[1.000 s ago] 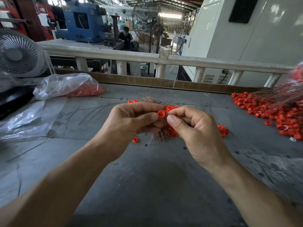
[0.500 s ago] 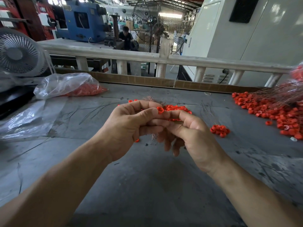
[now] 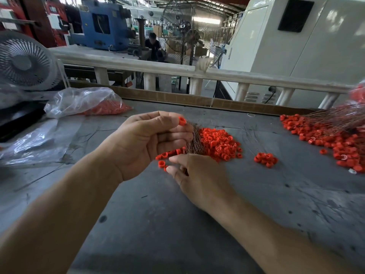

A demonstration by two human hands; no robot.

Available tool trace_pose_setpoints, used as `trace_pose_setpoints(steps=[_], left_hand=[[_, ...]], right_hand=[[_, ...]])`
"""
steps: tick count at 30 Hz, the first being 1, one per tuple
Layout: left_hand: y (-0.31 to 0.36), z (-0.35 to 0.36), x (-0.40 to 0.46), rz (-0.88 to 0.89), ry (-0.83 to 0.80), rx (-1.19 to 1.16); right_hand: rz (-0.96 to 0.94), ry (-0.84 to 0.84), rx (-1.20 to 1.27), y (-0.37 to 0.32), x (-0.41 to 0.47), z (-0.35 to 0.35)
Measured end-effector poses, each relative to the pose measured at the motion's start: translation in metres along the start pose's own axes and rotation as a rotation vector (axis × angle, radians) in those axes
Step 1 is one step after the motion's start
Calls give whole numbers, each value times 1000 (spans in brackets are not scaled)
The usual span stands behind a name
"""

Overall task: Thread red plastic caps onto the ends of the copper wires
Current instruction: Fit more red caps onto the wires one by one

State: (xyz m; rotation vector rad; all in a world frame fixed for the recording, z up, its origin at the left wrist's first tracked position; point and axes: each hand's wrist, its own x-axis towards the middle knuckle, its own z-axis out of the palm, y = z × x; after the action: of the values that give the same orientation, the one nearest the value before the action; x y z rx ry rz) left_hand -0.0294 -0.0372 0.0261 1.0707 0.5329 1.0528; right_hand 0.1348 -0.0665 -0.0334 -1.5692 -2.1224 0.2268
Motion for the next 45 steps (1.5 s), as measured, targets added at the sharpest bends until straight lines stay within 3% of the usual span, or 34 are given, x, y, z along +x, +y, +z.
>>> trace_pose_setpoints(steps=[7, 13, 20, 25, 34, 45], left_hand=[[-7, 1, 2, -33, 29, 8], [-11, -1, 2, -15, 24, -1], [-20, 2, 1, 7, -14, 39], [-30, 10, 1, -11, 12, 105], [-40, 19, -1, 115, 46, 250], [-46, 26, -2, 252, 109, 413]], right_hand=[[-57, 75, -11, -3, -2, 8], [20, 118, 295, 10, -6, -8], [245, 335, 574, 36, -5, -58], [143, 397, 716, 33, -9, -71], [-15, 424, 472, 12, -16, -63], [-20, 439, 475, 10, -17, -61]])
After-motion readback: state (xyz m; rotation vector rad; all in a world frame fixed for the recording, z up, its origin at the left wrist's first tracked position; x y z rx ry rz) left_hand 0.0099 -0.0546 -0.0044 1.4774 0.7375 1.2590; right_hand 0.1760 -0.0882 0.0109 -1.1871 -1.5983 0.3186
